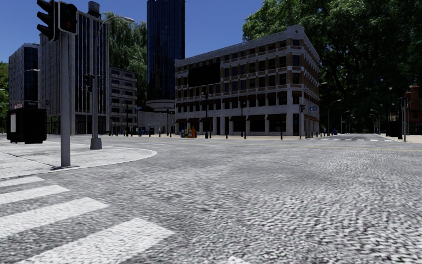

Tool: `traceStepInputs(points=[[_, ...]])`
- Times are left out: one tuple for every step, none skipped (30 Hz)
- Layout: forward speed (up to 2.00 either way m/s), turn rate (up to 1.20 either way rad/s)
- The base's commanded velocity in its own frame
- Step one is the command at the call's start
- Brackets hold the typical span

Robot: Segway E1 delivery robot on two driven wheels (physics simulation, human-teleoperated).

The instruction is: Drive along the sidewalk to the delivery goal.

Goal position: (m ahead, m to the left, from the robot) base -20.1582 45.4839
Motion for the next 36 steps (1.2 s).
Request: traceStepInputs(points=[[0.0, 0.0], [0.0, 0.0], [0.0, 0.0], [0.0, 0.0], [0.0, 0.0], [0.0, 0.0], [0.0, 0.0], [0.0, 0.0], [0.0, 0.0], [0.0, 0.0], [0.0, 0.0], [0.0, 0.0], [0.0, 0.0], [0.0, 0.0], [0.0, 0.0], [0.0, 0.0], [0.0, 0.0], [0.0, 0.0], [0.0, 0.0], [0.0, 0.0], [0.0, 0.0], [0.0, 0.0], [0.0, 0.0], [0.0, 0.0], [0.0, 0.0], [0.0, 0.0], [0.0, 0.0], [0.0, 0.0], [0.0, 0.0], [0.0, 0.0], [0.0, 0.61], [0.0, 0.73], [0.0, 0.96], [0.0, 1.2], [0.0, 1.2], [0.0, 1.2]])
